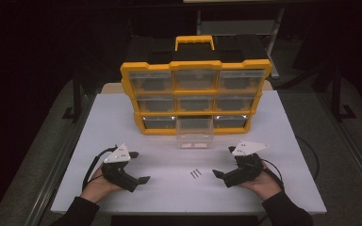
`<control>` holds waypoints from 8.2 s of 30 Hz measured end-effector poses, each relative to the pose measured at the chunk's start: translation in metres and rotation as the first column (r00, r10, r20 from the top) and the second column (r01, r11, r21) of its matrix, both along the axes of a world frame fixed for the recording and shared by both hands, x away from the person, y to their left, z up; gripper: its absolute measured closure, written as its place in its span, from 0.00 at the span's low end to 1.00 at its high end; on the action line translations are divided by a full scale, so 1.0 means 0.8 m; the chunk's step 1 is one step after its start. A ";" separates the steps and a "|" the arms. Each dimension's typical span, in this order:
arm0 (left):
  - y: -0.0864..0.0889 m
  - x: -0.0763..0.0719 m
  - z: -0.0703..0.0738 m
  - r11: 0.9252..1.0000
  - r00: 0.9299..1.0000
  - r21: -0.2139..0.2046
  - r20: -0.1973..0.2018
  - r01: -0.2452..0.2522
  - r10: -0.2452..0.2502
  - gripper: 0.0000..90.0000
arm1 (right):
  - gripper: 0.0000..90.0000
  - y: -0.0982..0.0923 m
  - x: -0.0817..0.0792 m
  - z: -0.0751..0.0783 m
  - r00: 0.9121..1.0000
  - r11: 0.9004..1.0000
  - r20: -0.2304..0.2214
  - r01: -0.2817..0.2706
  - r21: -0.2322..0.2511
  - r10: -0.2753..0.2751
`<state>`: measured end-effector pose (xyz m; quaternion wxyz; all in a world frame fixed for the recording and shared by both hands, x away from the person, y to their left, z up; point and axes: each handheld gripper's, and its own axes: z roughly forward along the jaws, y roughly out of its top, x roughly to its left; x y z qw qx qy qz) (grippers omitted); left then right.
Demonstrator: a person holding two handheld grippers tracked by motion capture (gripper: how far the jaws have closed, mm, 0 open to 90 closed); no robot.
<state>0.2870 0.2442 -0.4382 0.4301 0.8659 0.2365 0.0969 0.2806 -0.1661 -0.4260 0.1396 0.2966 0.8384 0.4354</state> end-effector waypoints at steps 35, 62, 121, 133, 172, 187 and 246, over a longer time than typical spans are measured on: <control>-0.001 0.001 0.002 1.000 1.000 -0.021 0.001 0.002 -0.002 0.00 | 0.00 0.038 0.023 0.012 0.999 0.999 -0.005 -0.047 -0.008 0.047; -0.004 -0.001 0.004 0.999 1.000 -0.034 -0.006 0.010 -0.010 0.01 | 0.12 0.069 0.035 0.011 0.995 0.997 -0.067 -0.070 -0.032 0.068; 0.000 0.001 0.002 0.999 1.000 -0.038 -0.007 -0.006 0.005 0.01 | 0.92 0.099 0.036 -0.023 0.968 0.961 -0.223 -0.165 -0.221 0.115; -0.001 0.001 0.001 0.999 1.000 -0.035 -0.008 -0.005 0.005 0.01 | 0.95 0.099 0.034 -0.024 0.970 0.958 -0.209 -0.170 -0.232 0.122; 0.000 0.001 0.000 0.999 1.000 -0.044 -0.018 -0.013 0.013 0.00 | 0.95 0.043 0.038 0.030 0.966 0.971 -0.225 -0.168 -0.168 0.128; 0.000 0.000 -0.001 0.999 1.000 -0.037 -0.018 -0.018 0.017 0.00 | 0.95 0.017 0.046 0.059 0.975 0.978 -0.209 -0.116 -0.174 0.079; 0.001 0.001 0.000 0.998 0.999 -0.060 -0.038 -0.019 0.016 0.00 | 0.95 0.110 0.143 0.106 0.981 0.967 -0.157 -0.147 -0.210 0.115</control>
